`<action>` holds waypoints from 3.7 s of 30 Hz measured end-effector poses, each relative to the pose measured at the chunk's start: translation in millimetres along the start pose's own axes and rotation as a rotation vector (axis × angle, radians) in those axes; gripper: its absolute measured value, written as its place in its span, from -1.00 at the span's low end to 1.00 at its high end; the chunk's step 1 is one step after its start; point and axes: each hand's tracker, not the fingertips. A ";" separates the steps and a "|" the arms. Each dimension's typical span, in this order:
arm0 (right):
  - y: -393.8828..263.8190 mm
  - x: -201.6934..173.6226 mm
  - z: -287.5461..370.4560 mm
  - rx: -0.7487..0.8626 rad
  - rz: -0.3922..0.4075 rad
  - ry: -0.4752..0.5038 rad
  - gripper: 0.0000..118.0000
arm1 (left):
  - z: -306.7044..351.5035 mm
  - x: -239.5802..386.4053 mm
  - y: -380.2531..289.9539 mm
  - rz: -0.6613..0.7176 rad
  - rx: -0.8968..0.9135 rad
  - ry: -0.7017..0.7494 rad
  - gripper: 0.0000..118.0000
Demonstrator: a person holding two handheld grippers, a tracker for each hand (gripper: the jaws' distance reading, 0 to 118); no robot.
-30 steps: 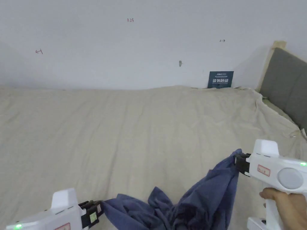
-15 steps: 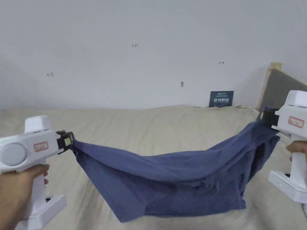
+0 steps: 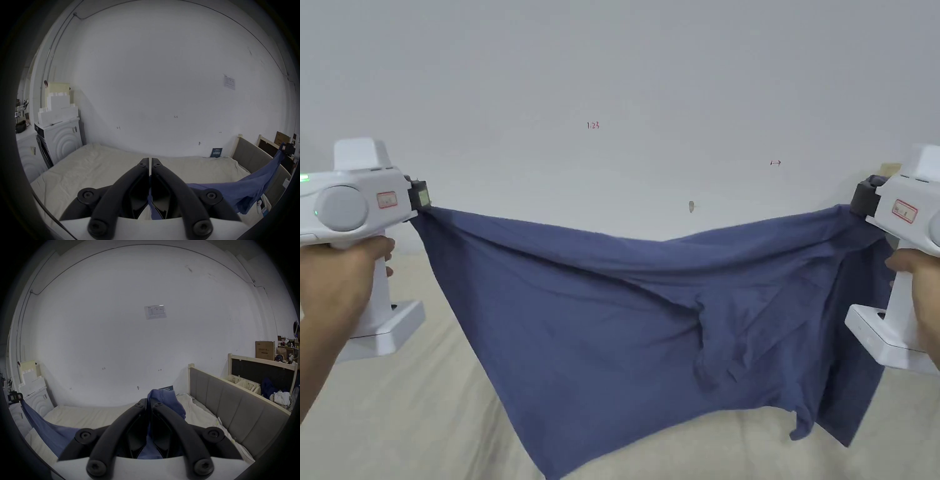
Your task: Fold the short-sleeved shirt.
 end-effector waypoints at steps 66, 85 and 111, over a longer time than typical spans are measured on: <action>-394.4 59.2 219.7 -0.727 0.122 -0.051 0.55 | 177.4 -82.2 -427.9 0.104 -0.768 0.139 0.65; -212.4 -7.5 252.3 -0.068 0.284 -0.020 -0.25 | 203.3 24.1 -259.9 -0.014 -0.085 -0.077 -0.35; -246.9 4.4 129.7 -0.194 0.242 -0.029 -1.00 | -106.9 52.4 -291.7 -0.085 -0.558 -0.221 -0.62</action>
